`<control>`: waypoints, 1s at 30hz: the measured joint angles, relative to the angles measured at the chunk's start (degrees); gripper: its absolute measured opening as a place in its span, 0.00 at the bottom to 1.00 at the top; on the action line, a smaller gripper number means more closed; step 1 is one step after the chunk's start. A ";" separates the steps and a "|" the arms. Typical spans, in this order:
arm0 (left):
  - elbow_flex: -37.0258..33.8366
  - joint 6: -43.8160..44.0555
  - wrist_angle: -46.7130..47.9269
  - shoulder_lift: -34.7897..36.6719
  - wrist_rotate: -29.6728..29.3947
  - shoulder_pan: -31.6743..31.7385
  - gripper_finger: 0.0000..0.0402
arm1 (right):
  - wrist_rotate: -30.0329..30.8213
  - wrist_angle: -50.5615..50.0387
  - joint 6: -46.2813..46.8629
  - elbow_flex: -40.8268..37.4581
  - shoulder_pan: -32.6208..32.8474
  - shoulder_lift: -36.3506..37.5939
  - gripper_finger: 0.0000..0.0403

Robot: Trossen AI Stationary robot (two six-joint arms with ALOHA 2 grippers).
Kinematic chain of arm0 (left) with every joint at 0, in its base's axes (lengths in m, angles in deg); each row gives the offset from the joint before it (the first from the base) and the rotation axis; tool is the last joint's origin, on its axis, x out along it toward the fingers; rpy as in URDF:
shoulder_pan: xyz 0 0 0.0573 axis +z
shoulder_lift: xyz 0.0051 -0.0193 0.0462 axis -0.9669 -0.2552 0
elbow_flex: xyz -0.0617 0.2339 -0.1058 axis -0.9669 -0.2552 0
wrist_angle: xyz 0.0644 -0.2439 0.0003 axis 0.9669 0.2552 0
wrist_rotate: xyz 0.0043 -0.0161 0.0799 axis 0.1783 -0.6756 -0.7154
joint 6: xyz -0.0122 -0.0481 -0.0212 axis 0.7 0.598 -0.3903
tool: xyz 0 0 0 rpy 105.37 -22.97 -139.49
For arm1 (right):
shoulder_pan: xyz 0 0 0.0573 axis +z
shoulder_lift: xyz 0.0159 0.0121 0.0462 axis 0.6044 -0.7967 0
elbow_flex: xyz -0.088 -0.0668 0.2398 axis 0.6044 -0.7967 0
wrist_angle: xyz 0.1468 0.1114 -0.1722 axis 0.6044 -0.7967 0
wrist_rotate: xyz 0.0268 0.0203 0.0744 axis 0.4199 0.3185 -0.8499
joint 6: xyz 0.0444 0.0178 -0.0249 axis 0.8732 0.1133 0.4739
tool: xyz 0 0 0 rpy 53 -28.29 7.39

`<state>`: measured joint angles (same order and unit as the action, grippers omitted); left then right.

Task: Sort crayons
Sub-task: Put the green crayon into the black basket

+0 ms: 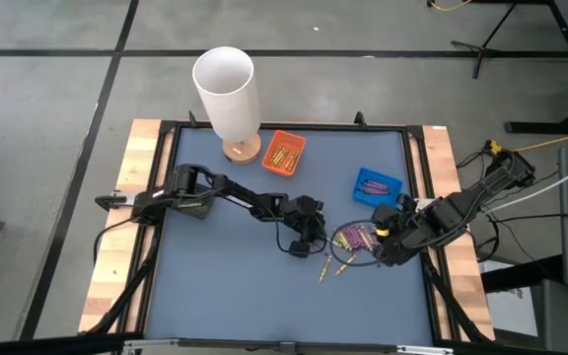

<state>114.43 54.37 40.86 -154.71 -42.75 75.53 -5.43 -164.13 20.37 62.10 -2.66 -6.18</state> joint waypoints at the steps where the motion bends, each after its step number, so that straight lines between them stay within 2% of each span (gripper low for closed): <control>1: 0.01 0.01 0.69 0.03 -0.05 0.00 0.13 | 0.00 0.00 0.00 0.00 0.00 0.00 0.33; 16: 0.05 0.03 3.18 0.20 -0.14 0.02 0.04 | -0.07 0.00 0.00 0.00 0.00 0.00 0.33; 30: -0.21 2.54 3.92 2.00 -0.64 0.03 0.03 | -0.13 0.07 0.02 -0.02 0.00 0.00 0.33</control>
<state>114.22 56.91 44.78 -152.71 -43.39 75.56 -5.56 -164.05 20.39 62.08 -2.66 -6.18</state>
